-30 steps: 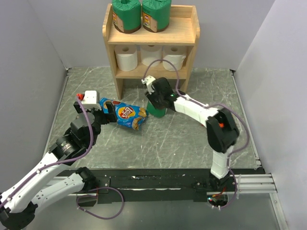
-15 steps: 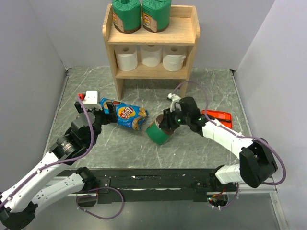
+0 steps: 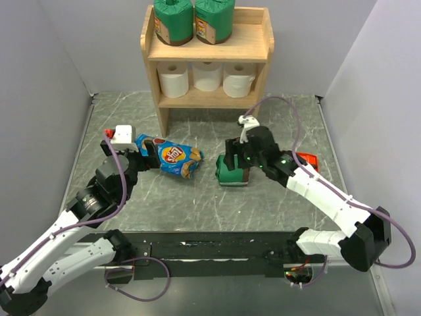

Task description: Place and organize the paper towels onto the shelf

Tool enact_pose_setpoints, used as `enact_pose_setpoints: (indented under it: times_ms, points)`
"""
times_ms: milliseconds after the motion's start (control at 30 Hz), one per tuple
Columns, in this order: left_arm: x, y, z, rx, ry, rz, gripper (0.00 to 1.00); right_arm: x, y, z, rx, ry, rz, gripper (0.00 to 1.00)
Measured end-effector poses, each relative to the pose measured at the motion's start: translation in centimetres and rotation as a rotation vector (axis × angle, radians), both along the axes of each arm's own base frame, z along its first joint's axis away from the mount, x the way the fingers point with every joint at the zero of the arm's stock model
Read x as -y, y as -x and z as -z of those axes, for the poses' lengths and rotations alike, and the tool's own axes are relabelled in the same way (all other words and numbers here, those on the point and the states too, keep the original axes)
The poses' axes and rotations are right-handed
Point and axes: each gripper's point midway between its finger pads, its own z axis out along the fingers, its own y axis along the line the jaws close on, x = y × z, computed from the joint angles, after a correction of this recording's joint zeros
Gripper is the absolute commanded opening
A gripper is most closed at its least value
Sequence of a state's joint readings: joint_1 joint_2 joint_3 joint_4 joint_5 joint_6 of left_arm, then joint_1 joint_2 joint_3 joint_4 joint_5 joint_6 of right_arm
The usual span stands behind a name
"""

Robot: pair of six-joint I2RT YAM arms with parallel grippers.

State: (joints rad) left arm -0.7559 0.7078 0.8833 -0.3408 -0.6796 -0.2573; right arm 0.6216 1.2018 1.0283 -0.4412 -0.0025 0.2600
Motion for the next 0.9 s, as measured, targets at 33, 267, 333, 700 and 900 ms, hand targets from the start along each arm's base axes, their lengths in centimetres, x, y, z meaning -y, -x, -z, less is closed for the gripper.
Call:
enact_pose_setpoints:
  times_ms: [33,267,333,700,900]
  points:
    - [-0.1,0.1,-0.1,0.004,0.004,-0.001,0.96,-0.5,0.1,-0.3,0.013,0.023,0.013,0.85]
    - [-1.3,0.7,-0.9,0.038,0.033,-0.033,0.96,-1.1,-1.1,2.4,-0.006,0.336,0.200,0.90]
    - [-1.7,0.9,-1.2,0.049,0.049,-0.045,0.96,-1.2,-1.9,3.1,-0.013,0.433,0.256,0.92]
    - [-2.1,1.2,-1.8,0.078,0.084,-0.053,0.97,-3.2,-3.4,6.8,-0.027,0.770,0.361,0.97]
    - [-2.0,1.1,-1.6,0.072,0.078,-0.052,0.96,-2.1,-3.0,8.7,-0.058,0.881,0.374,0.97]
